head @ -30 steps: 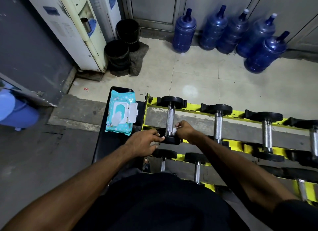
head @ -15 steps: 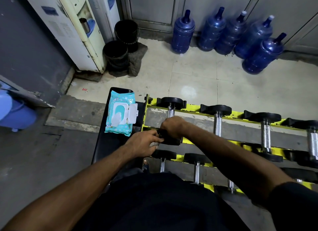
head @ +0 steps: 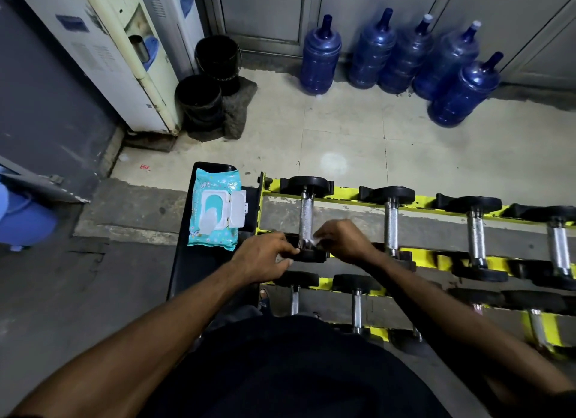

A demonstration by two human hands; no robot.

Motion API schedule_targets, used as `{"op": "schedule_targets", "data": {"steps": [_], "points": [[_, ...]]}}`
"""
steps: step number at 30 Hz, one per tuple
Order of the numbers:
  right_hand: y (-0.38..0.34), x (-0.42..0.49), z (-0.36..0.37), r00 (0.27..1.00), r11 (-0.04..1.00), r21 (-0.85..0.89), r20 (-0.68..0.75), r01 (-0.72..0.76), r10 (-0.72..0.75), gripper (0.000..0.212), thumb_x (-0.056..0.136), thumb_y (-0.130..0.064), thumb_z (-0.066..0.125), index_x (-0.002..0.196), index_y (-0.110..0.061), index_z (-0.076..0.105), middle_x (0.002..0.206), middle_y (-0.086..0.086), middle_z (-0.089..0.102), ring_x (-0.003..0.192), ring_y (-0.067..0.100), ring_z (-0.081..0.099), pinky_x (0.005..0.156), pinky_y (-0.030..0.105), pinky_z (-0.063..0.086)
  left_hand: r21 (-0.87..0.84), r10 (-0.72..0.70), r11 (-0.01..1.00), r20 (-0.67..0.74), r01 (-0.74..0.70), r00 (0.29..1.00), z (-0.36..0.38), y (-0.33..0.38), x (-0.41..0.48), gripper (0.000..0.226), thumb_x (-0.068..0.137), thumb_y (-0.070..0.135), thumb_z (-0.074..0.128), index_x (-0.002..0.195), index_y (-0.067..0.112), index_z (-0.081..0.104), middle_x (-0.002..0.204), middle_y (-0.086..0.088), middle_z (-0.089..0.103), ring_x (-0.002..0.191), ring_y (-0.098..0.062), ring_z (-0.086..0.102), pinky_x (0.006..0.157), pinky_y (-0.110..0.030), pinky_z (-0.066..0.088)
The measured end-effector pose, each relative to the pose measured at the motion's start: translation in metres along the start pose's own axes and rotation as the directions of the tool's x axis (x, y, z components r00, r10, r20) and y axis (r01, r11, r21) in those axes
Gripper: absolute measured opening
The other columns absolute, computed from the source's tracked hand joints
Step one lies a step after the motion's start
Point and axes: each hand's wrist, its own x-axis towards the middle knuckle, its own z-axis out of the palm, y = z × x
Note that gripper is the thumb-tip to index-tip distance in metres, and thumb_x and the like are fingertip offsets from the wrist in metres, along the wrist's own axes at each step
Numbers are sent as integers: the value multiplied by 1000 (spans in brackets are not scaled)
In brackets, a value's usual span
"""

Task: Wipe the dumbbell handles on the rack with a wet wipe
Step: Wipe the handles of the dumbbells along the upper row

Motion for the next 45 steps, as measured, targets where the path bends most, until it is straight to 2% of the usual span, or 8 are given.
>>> {"op": "schedule_targets", "data": {"steps": [5,9,12,20,28,34,40,45], "points": [[-1,-36,5,908,636,733,-61,-242,415,13,88,4,68,100,7,70,84,9,71,69,16,66,59,20,54,25,10,1000,-111,-7,994,0,23,20,41,91,41,62,130,28,60,121,6,62,112,-15,56,93,-36,49],[-9,-54,-2,855,245,943,72,-227,514,14,90,8,59,89,-1,69,79,10,71,68,19,65,62,25,58,-117,41,992,-77,-50,996,5,46,33,58,90,37,69,143,25,49,133,2,60,117,-15,55,98,-35,48],[-4,-68,-5,842,119,969,125,-218,524,14,90,7,60,91,-4,69,78,6,72,62,14,64,54,25,55,-224,82,970,-72,-96,994,12,59,41,52,84,36,76,133,28,60,124,4,66,106,-14,61,89,-37,55],[27,-103,-14,750,229,956,-14,-184,661,9,80,5,74,82,-1,68,72,13,68,61,18,62,49,23,43,-378,34,922,-137,-84,990,41,107,57,26,83,38,77,108,29,77,106,12,75,87,-1,68,75,-29,57],[75,-140,-42,859,395,897,-33,-200,511,18,84,2,72,95,-11,78,93,15,76,82,24,69,81,42,59,-427,-190,903,-279,55,941,91,176,71,15,80,27,81,94,24,80,88,11,73,78,-4,66,68,-29,54],[102,-164,-54,888,301,930,52,-209,457,20,85,-2,72,105,-3,74,100,16,75,85,25,72,74,37,61,-528,-306,839,-251,136,918,106,210,72,14,78,30,83,91,27,79,83,16,74,76,3,67,69,-31,58],[109,-164,-60,850,185,956,103,-227,516,20,80,5,74,100,5,72,94,22,74,79,29,70,72,35,60,-533,-258,837,-187,123,948,103,211,77,56,73,31,86,123,45,64,93,20,72,86,-1,67,78,-32,59],[113,-153,-69,836,157,963,101,-217,540,14,80,10,72,89,1,66,83,18,71,68,27,69,63,36,61,-460,-141,887,-191,38,971,93,206,92,30,79,32,81,108,38,75,92,17,71,84,-2,66,74,-36,56]]}}
